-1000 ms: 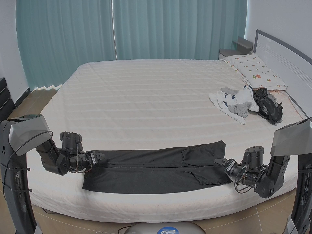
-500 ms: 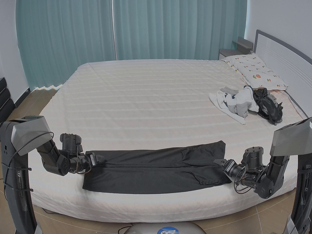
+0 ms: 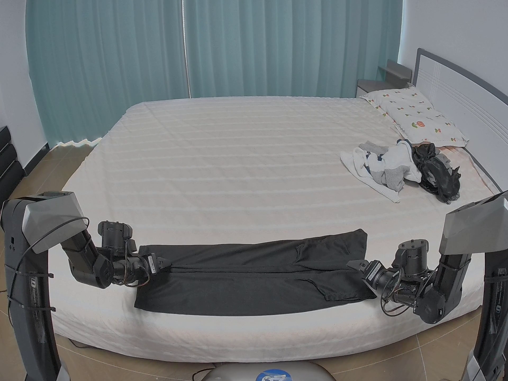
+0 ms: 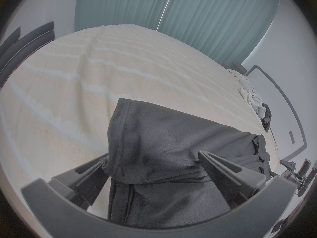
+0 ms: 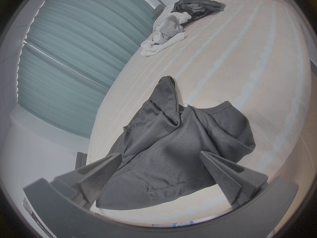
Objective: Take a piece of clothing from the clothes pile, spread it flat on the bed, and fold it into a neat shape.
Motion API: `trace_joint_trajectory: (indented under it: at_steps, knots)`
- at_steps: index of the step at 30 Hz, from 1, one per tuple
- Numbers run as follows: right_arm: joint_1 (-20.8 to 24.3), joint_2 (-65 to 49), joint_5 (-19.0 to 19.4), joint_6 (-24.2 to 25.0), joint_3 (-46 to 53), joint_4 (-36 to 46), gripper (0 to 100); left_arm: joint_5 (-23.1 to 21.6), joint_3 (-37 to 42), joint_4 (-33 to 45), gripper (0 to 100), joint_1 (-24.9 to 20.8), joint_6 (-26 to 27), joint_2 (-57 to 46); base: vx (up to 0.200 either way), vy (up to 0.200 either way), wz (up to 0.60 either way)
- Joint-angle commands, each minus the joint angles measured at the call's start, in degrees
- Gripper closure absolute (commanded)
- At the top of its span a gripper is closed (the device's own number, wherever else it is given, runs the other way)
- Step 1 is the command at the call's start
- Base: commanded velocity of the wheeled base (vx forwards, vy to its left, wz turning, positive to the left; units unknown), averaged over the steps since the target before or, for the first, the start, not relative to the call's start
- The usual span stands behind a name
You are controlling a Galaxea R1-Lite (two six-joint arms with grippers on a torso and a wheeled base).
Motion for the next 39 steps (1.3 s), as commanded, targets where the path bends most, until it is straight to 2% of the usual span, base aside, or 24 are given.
trace_joint_trajectory:
  at_steps: [1,10,13,21,39]
  knots:
    - [0.04,0.01,0.02,0.02,-0.01,-0.04,0,0.06,0.17,0.02,100,0.0,0.14,0.37,0.0,0.0,0.0]
    - [0.04,0.01,0.02,0.11,0.08,-0.04,0,0.67,0.43,0.02,100,0.26,0.32,-0.16,0.0,0.0,0.0]
    - [-0.05,-0.07,0.02,0.11,0.08,-0.04,0,1.9,1.05,0.28,100,0.97,0.41,-2.09,0.0,0.0,0.0]
    - [-0.05,-0.07,0.02,0.11,0.08,-0.13,0,1.9,2.28,0.63,100,2.28,0.94,-6.13,0.0,0.0,0.0]
    - [-0.32,-0.16,0.02,0.29,-0.01,-0.13,0,1.99,1.84,1.25,100,2.37,1.02,-4.73,0.0,0.0,0.0]
